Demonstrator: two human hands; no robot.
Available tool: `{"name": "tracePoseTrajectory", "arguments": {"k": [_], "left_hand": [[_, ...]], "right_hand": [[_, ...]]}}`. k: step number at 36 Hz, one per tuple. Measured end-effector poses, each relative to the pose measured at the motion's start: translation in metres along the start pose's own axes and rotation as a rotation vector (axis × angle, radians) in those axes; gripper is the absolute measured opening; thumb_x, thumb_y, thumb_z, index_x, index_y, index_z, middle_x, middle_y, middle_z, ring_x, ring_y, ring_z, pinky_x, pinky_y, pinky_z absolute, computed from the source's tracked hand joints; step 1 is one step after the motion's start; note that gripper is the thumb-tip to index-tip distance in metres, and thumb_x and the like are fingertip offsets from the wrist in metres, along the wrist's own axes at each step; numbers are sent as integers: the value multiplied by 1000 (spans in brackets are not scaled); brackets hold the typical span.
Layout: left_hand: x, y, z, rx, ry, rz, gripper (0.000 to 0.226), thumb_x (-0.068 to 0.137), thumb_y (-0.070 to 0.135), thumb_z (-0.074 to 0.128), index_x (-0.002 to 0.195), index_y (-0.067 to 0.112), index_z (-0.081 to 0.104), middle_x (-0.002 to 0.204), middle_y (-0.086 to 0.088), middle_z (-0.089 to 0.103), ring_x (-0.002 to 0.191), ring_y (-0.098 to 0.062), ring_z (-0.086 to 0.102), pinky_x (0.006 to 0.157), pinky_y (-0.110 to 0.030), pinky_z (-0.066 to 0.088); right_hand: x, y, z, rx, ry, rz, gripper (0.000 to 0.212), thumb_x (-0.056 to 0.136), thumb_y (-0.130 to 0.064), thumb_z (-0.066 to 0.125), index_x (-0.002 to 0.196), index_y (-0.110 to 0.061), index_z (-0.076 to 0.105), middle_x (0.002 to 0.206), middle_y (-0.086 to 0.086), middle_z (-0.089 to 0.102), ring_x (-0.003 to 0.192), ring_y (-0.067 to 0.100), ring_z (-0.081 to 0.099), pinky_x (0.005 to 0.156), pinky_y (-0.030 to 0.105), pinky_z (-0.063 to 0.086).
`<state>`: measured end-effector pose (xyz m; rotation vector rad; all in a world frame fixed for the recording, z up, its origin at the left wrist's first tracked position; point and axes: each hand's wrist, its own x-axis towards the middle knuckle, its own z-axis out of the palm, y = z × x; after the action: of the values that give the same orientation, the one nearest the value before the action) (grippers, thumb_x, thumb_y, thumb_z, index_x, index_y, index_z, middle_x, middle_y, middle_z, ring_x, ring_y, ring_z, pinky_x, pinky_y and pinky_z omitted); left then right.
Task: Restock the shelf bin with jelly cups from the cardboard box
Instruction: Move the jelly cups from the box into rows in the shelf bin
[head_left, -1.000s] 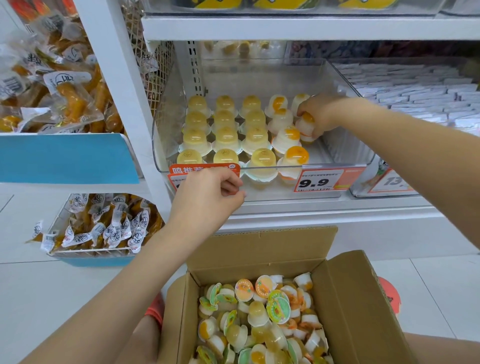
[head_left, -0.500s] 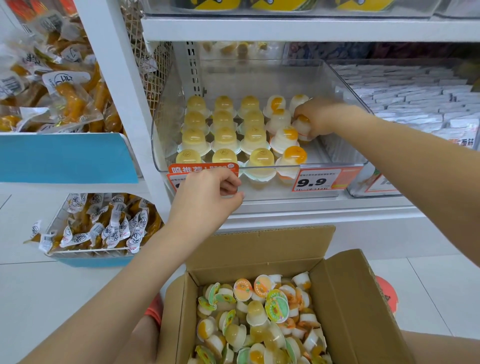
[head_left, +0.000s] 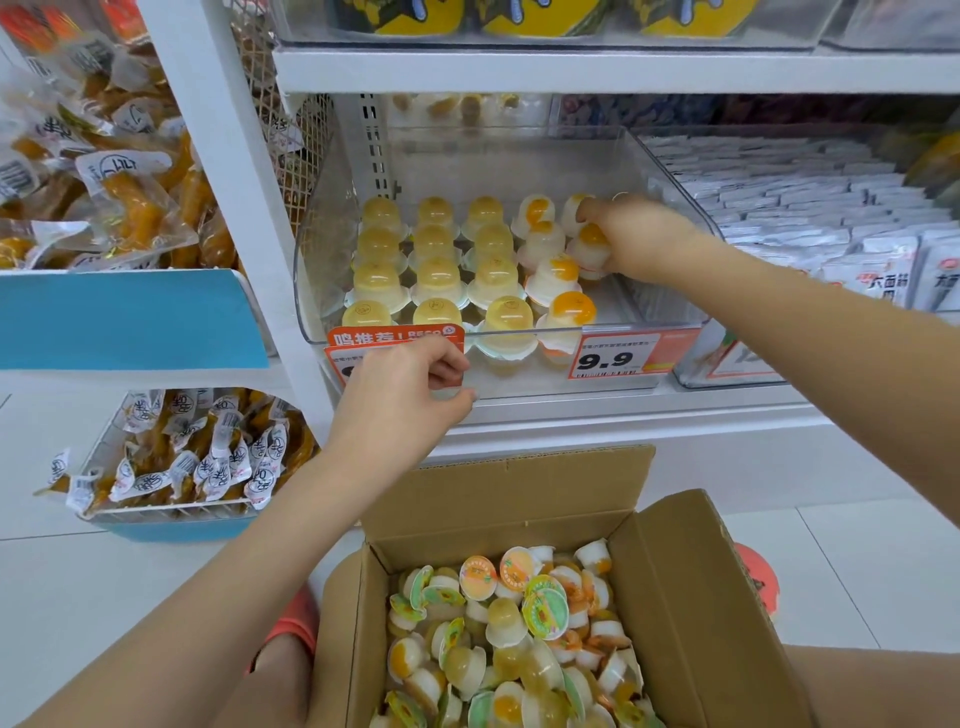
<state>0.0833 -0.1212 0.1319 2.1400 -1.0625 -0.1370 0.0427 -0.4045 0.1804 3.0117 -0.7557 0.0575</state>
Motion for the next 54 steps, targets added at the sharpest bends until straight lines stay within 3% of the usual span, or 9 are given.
{"name": "tracePoseTrajectory", "arguments": {"k": [6, 14, 18, 22, 27, 34, 41, 47, 54], "left_hand": [[-13, -2, 2, 22, -1, 69, 31, 77, 22, 75, 106, 19, 65, 96, 9, 66, 93, -5, 61, 88, -25, 50], [-50, -19, 43, -96, -52, -23, 27, 75, 12, 76, 100, 14, 65, 92, 6, 65, 87, -8, 60, 80, -14, 45], [-74, -41, 66, 36, -234, -50, 34, 76, 16, 76, 108, 14, 63, 104, 2, 65, 95, -8, 58, 87, -21, 45], [-90, -67, 80, 209, -430, -38, 40, 77, 19, 74, 114, 19, 60, 115, 3, 62, 107, -12, 56, 93, -30, 47], [-105, -90, 105, 214, -497, -94, 42, 76, 16, 72, 116, 18, 60, 117, 3, 61, 109, -14, 55, 93, -31, 47], [-139, -124, 169, 237, -666, -241, 44, 79, 9, 65, 119, 21, 54, 118, -1, 56, 109, -18, 54, 85, -27, 46], [-144, -142, 212, 210, -747, -304, 53, 77, 8, 66, 124, 25, 49, 123, -1, 50, 109, -21, 53, 85, -35, 49], [-122, -150, 235, 176, -678, -351, 64, 77, -13, 46, 131, 21, 46, 134, -5, 45, 116, -26, 52, 89, -33, 47], [-93, -153, 263, 352, -735, -185, 81, 82, -15, 43, 148, 25, 22, 148, -3, 29, 126, -29, 45, 100, -36, 42]], "right_hand": [[-64, -1, -6, 425, 292, -125, 35, 78, -13, 73, 111, -9, 62, 108, 11, 65, 97, 27, 60, 83, 33, 47], [-171, -19, 29, 670, 520, -133, 20, 82, -10, 71, 99, -10, 61, 91, 2, 61, 80, 16, 57, 72, 27, 49], [-212, -23, 85, 731, 341, -79, 24, 81, -12, 73, 102, -12, 61, 93, 1, 61, 84, 15, 56, 76, 29, 49], [-240, -24, 138, 714, 64, 9, 30, 81, -14, 73, 107, -19, 60, 95, -12, 55, 86, -3, 51, 77, 5, 40], [-257, -25, 192, 650, -159, 45, 34, 82, -18, 71, 112, -22, 57, 100, -9, 54, 93, 11, 53, 83, 26, 48], [-265, -33, 260, 529, -541, 72, 60, 82, -11, 68, 135, -25, 44, 130, 2, 50, 117, 19, 50, 96, 33, 45], [-254, -30, 304, 503, -564, 188, 53, 89, -6, 56, 137, -21, 41, 128, 7, 50, 115, 21, 51, 87, 25, 42], [-245, -24, 332, 508, -541, 238, 56, 88, -5, 54, 139, -21, 40, 132, 7, 50, 122, 22, 47, 100, 33, 42], [-232, -24, 363, 451, -600, 150, 46, 92, -5, 47, 136, -18, 41, 138, 5, 48, 123, 22, 49, 101, 31, 41]]}}
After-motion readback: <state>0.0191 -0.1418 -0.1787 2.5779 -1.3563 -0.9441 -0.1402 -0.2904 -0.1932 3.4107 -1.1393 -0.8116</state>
